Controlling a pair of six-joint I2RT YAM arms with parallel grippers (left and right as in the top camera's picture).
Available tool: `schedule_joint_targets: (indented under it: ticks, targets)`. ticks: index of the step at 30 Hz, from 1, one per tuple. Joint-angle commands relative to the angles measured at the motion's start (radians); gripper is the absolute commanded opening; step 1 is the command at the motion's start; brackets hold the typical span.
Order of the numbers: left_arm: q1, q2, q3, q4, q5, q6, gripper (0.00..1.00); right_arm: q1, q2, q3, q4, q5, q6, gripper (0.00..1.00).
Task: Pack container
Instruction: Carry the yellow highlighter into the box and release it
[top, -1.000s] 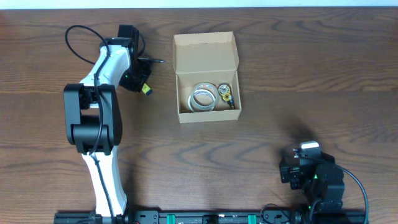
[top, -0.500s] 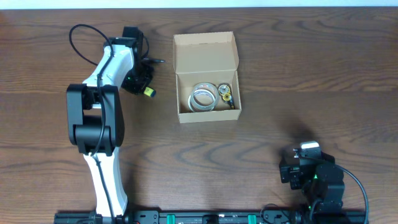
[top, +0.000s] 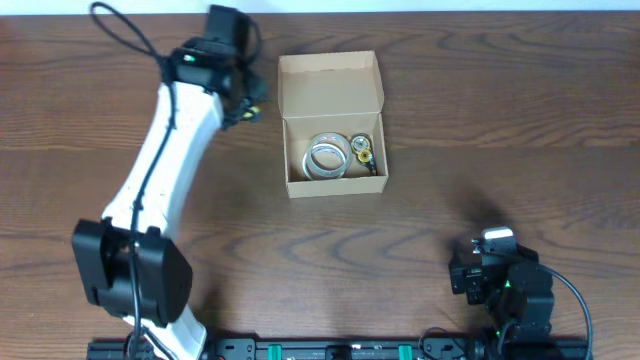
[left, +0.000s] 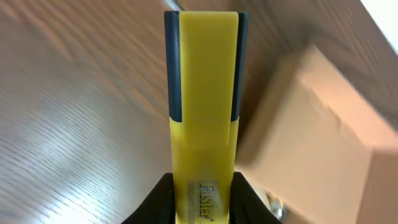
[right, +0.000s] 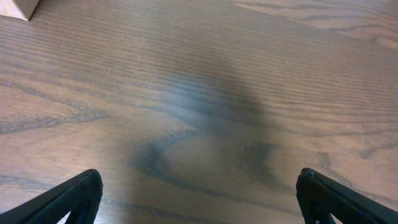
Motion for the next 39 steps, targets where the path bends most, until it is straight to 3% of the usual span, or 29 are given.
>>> schedule_joint_targets:
  ticks: [1, 13, 39]
  targets:
    - [-0.091, 0.006, 0.009, -0.006, -0.031, 0.036, 0.15, 0.008, -0.007, -0.009, -0.001, 0.007, 0.016, 0.99]
    - [-0.306, 0.045, 0.009, 0.004, -0.037, 0.035, 0.13, 0.008, -0.007, -0.009, -0.001, 0.007, 0.016, 0.99]
    - [-0.340, 0.218, 0.008, 0.053, -0.014, 0.016, 0.14, 0.008, -0.007, -0.009, -0.001, 0.007, 0.016, 0.99]
